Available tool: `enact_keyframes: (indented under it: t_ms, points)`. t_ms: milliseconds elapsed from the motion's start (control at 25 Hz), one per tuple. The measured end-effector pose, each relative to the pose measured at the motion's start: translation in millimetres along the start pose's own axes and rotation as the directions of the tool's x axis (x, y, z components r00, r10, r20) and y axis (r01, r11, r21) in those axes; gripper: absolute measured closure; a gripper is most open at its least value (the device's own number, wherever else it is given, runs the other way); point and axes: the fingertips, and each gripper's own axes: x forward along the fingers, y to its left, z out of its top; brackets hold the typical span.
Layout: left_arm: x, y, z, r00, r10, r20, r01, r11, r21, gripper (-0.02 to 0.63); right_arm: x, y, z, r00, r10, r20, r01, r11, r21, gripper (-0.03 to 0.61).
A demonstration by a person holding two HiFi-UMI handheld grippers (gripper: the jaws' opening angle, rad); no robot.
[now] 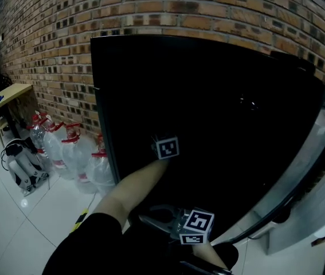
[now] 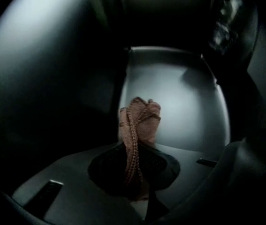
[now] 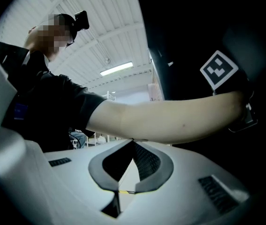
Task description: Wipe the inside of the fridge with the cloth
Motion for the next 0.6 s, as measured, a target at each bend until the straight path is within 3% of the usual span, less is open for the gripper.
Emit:
enact_keyframes:
  t_ms: [120, 240, 440, 560, 600]
  points:
    - [-13.7, -12.6, -14.9, 0.993, -0.117, -0.027, 0.114, 0.989, -0.091, 0.560, 3.7, 10.4, -4.0, 1.000, 0.022, -0.006, -0.022, 1.000, 0.007, 0.574]
    - [-29.4, -46.0, -29.2, 0.957, -0.285, -0.043, 0.277, 0.950, -0.142, 0.561, 11.9, 15.9, -9.1, 0.999, 0.036, -0.033, -0.037, 0.999, -0.009, 0.574]
    - [-52.7, -123.5, -50.7, 0.829, -0.556, -0.061, 0.543, 0.825, -0.157, 0.561, 16.5, 20.1, -18.2, 0.997, 0.026, -0.070, -0.028, 0.999, -0.017, 0.574]
    - [-61.0, -163.7, -67.5, 0.739, -0.668, -0.089, 0.639, 0.737, -0.221, 0.560, 12.1, 20.4, -21.1, 0.998, 0.010, -0.065, -0.010, 1.000, -0.004, 0.574]
    - [-61.5, -174.2, -73.5, 0.725, -0.681, -0.103, 0.646, 0.724, -0.242, 0.560, 9.5, 19.0, -20.5, 0.998, 0.000, -0.060, 0.000, 1.000, 0.000, 0.574]
